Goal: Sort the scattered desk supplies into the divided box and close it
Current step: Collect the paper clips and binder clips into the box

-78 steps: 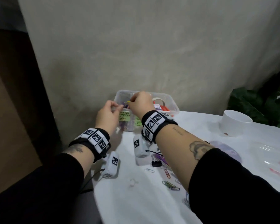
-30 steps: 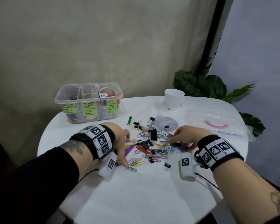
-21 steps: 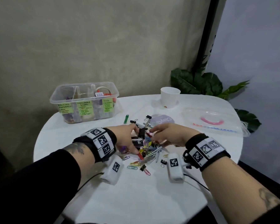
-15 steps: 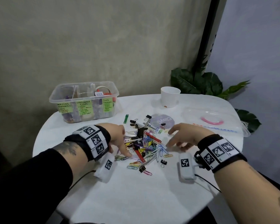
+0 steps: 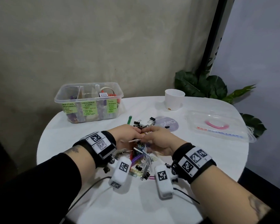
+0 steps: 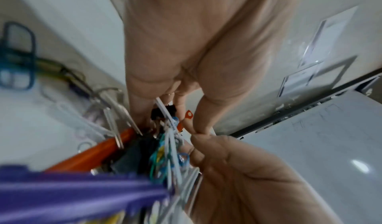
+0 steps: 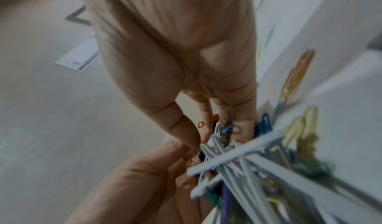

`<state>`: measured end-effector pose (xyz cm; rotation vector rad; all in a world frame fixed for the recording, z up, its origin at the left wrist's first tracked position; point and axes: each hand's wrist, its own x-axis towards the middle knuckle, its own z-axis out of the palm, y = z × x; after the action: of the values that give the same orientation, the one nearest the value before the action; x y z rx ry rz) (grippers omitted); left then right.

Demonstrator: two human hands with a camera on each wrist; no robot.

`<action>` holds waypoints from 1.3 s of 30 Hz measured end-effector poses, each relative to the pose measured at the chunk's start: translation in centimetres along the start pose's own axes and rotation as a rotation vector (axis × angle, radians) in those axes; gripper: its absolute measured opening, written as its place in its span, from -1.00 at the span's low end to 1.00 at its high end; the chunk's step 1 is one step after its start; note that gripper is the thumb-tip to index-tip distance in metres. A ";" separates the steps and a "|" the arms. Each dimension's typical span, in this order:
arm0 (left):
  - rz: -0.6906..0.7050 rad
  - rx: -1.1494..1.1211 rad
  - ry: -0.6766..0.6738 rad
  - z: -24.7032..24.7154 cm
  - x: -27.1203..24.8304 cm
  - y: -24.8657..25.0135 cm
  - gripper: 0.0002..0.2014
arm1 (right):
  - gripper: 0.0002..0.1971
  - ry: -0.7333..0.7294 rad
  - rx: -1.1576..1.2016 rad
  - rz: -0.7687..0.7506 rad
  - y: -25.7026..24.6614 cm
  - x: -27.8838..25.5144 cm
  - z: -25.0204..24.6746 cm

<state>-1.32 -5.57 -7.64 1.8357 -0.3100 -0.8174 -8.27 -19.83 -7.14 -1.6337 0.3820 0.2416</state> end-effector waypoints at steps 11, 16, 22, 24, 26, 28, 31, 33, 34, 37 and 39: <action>-0.024 0.307 0.228 -3.0 -2.4 0.3 -0.55 | -0.51 0.151 -0.320 -0.066 -0.7 0.7 -0.3; -0.223 0.848 0.045 -3.6 -4.3 1.1 0.04 | -0.41 0.080 -0.503 0.056 -0.5 0.0 0.3; -0.209 0.819 0.073 -1.2 -4.6 0.1 -0.12 | -0.56 0.072 -0.446 -0.023 0.1 0.8 2.6; -0.176 0.648 0.075 -0.9 -4.2 0.2 -0.23 | -0.66 0.074 -0.390 -0.049 0.1 0.7 3.2; -0.140 0.501 0.102 -0.7 -3.9 0.2 -0.34 | -0.69 0.078 -0.316 -0.047 0.1 0.8 3.7; -0.110 0.311 0.117 -0.8 -3.6 -0.1 -0.41 | -0.66 0.095 -0.195 -0.038 0.2 1.0 4.2; -0.047 -0.017 0.155 -1.3 -3.2 -1.0 -0.43 | -0.62 0.145 0.000 -0.058 0.2 1.3 4.4; 0.027 -0.149 0.187 -1.7 -3.0 -1.3 -0.42 | -0.65 0.150 0.079 -0.107 -0.2 1.1 4.6; 0.075 -0.183 0.206 -2.0 -3.0 -1.2 -0.41 | -0.64 0.147 0.114 -0.137 -0.5 1.1 4.8; 0.179 -0.267 0.262 -2.9 -3.2 -0.5 -0.39 | -0.63 0.159 0.151 -0.228 -1.8 1.6 5.8; 0.204 -0.322 0.280 -3.8 -3.5 -0.1 -0.39 | -0.65 0.141 0.193 -0.246 -2.6 2.1 6.5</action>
<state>-1.40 -0.87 -5.58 1.5605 -0.1701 -0.4330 -4.92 -13.38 -6.22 -1.4935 0.2971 -0.0946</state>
